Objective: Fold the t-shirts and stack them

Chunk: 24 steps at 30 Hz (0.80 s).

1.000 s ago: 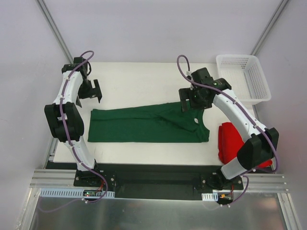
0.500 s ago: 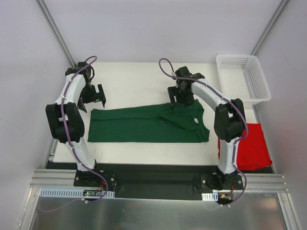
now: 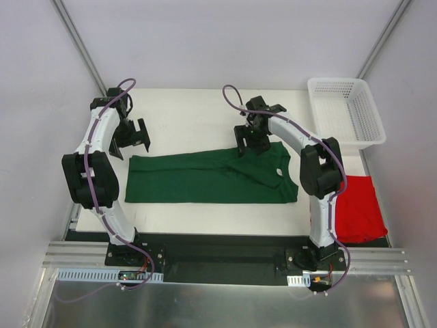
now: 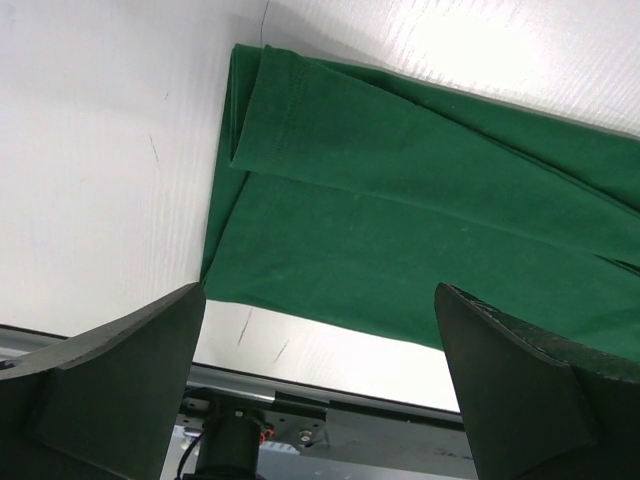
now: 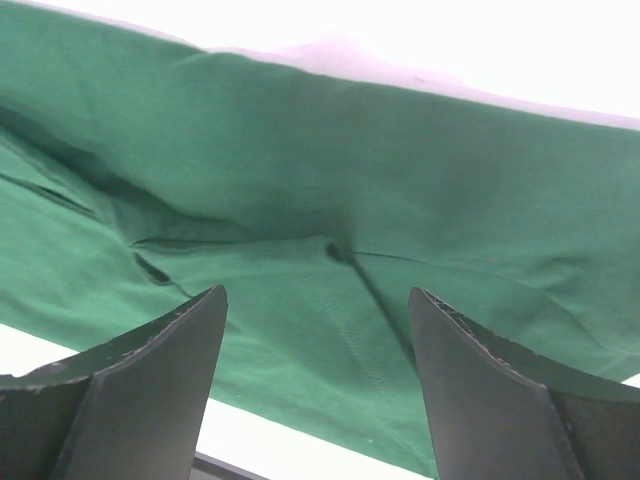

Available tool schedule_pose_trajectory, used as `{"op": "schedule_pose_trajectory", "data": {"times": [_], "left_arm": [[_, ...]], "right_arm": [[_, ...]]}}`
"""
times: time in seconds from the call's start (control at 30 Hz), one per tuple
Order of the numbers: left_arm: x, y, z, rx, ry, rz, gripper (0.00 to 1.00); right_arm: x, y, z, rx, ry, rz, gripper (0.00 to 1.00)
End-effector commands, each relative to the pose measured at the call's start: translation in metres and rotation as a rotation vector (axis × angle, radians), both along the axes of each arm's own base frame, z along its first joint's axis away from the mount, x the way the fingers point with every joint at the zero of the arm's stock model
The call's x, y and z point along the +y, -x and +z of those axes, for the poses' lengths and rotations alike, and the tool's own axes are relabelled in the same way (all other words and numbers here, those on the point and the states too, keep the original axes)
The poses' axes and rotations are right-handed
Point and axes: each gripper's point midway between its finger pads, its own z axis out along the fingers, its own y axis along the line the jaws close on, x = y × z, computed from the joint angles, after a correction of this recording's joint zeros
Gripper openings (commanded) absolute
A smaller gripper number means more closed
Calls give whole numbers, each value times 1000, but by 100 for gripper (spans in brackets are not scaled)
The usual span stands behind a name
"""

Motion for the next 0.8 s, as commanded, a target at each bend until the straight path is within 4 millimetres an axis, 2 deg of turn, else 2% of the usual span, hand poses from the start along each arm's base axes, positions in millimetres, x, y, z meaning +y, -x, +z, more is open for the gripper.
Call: {"op": "schedule_pose_trajectory", "data": {"times": [0.0,0.27,0.43,0.5,0.53,0.57,0.77], "left_arm": [[-8,2,8,-20,21,1,99],[-9,5,8,-16,14,-7,99],[-8,10,5,-3,7,-10,99],[-8,11,4,-1,9,-9,99],[-8,11,4,-3,6,-8,99],[-8,12,4,0,5,-11,99],[-9,11,2,-2,9,-12,99]], "right_arm": [[18,6,13,11,-73,35,76],[30,16,-8,83,-101,70,74],[35,17,-13,105,-115,83,73],[37,19,-15,112,-117,86,69],[37,19,-14,112,-120,90,65],[38,19,-13,113,-124,91,54],[39,27,0,108,-101,109,17]]}}
